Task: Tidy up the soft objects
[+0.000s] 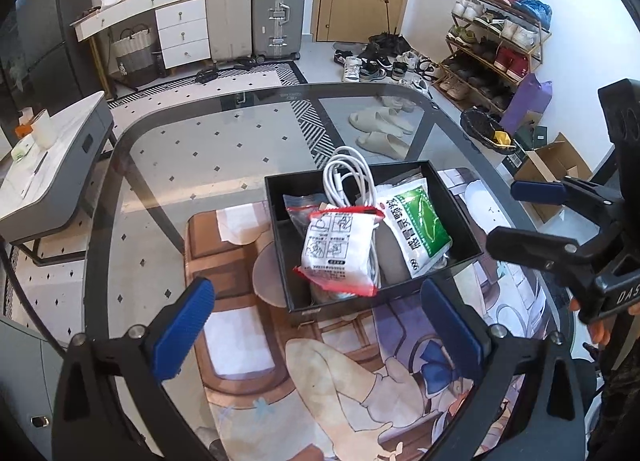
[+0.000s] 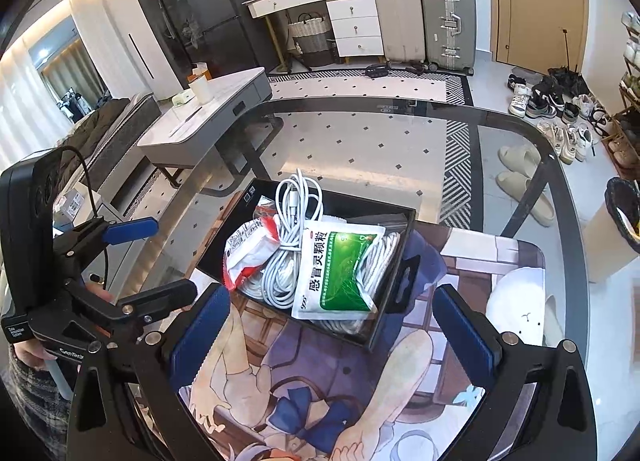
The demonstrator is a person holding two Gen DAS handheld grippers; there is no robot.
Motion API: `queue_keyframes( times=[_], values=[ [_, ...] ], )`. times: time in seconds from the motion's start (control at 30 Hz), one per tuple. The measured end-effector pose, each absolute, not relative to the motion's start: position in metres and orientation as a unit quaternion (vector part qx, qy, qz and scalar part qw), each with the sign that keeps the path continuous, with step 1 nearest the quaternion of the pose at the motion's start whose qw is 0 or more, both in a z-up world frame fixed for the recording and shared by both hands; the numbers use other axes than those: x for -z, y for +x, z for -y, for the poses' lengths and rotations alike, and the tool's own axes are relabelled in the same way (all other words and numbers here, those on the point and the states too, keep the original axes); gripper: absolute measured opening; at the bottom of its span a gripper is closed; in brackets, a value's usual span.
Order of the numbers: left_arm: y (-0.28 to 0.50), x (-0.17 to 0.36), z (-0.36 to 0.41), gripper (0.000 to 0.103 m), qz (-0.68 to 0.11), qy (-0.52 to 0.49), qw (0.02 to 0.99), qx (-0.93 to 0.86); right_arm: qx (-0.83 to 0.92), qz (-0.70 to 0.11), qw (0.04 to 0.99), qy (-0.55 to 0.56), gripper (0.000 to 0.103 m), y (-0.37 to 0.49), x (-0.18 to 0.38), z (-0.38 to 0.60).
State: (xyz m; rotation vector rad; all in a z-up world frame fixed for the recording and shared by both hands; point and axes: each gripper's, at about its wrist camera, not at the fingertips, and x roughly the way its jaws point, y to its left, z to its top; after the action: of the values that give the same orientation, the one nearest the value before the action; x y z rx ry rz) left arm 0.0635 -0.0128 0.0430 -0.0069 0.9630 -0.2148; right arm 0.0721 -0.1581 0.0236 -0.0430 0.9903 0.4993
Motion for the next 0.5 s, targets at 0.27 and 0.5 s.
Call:
queue_keyframes(
  times=[0.27, 0.5],
  values=[
    [0.050, -0.039, 0.007, 0.103, -0.454, -0.009, 0.886, 0.093, -0.226, -0.455, 0.861, -0.017, 0.103, 0.057, -0.025, 0.170],
    [0.039, -0.037, 0.002, 0.103, -0.437, -0.011, 0.896, 0.080, -0.218, -0.427, 0.877, -0.004, 0.103, 0.044, -0.026, 0.185]
  ],
)
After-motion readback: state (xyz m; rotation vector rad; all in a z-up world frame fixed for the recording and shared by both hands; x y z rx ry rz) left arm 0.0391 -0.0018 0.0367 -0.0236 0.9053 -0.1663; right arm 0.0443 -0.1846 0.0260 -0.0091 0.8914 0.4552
